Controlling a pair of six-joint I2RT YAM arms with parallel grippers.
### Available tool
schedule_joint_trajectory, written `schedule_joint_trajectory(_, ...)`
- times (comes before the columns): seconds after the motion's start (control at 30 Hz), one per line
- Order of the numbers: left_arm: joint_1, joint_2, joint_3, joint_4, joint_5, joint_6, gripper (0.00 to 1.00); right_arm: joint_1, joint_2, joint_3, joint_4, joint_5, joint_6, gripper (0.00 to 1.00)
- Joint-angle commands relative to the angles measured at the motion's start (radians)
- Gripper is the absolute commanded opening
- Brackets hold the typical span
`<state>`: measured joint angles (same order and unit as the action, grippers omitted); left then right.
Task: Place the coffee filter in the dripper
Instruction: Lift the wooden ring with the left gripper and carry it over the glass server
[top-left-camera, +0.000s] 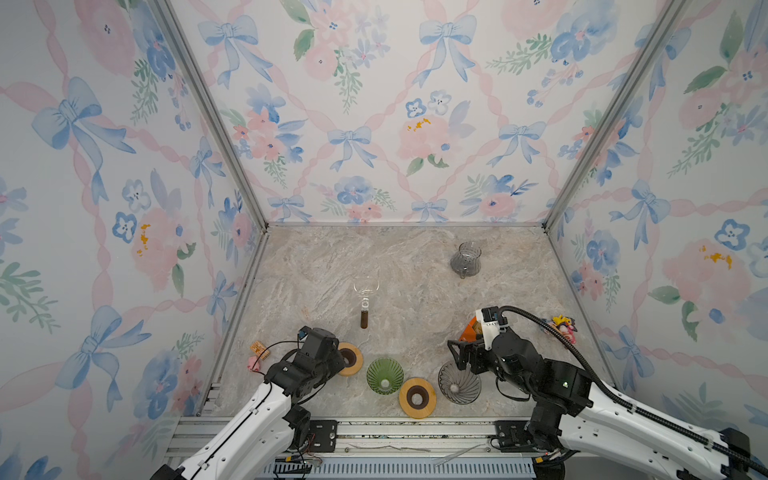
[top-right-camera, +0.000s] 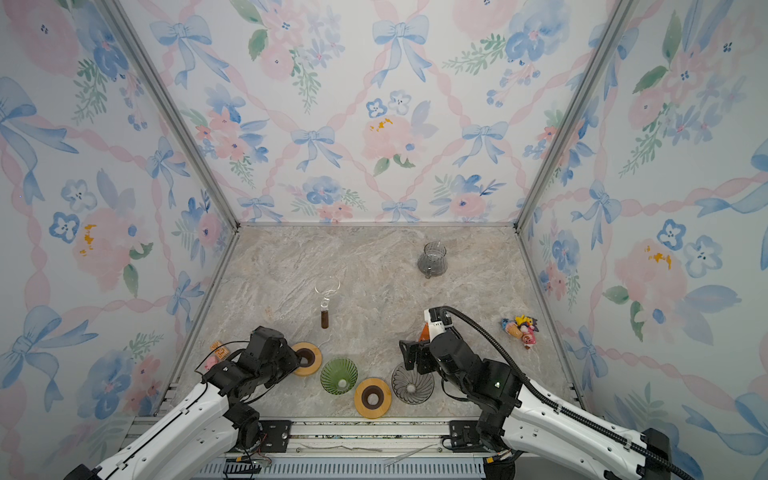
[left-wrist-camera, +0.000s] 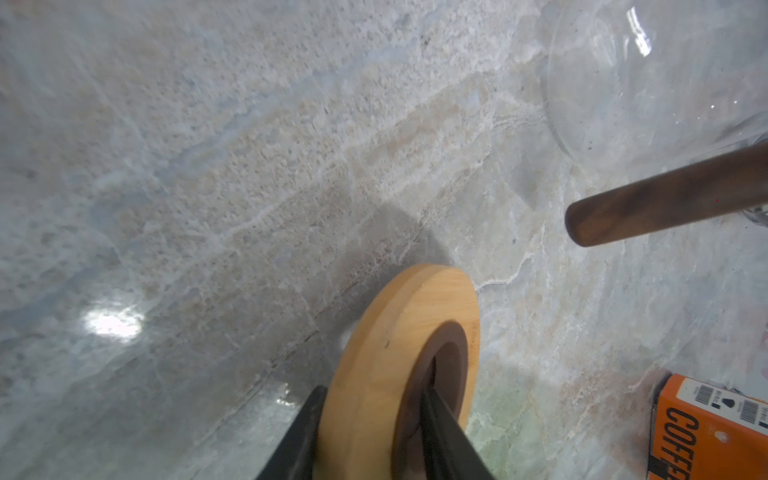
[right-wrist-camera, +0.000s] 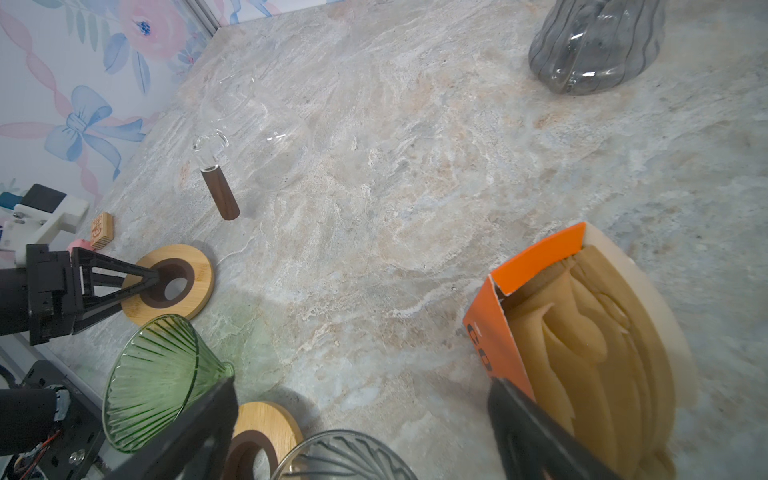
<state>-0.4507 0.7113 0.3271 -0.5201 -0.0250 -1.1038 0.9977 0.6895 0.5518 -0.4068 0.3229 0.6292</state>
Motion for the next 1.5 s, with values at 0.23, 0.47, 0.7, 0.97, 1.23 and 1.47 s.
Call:
schedule_joint_trajectory(0.23,0.01,-0.003,0.006,0.056,0.014,0.007,0.26,0.015,0.005,-0.015,0.009,0.019,0.016,0.96)
schedule_joint_trajectory(0.47,0.01,-0.006,0.011,0.067,0.012,0.013,0.19,0.015,0.016,-0.009,0.005,0.018,0.014,0.96)
schedule_joint_trajectory(0.7,0.013,-0.039,0.043,0.073,0.014,0.041,0.16,0.014,0.01,0.0,0.008,0.027,0.002,0.96)
schedule_joint_trajectory(0.97,0.042,-0.067,0.077,0.085,0.045,0.084,0.13,0.015,0.03,0.073,-0.045,0.048,-0.041,0.96)
schedule_joint_trajectory(1.23,0.09,-0.045,0.142,0.091,0.1,0.145,0.09,0.015,0.044,0.118,-0.054,0.056,-0.053,0.96)
schedule_joint_trajectory(1.47,0.148,-0.003,0.239,0.094,0.192,0.206,0.07,0.015,0.05,0.145,-0.053,0.062,-0.067,0.96)
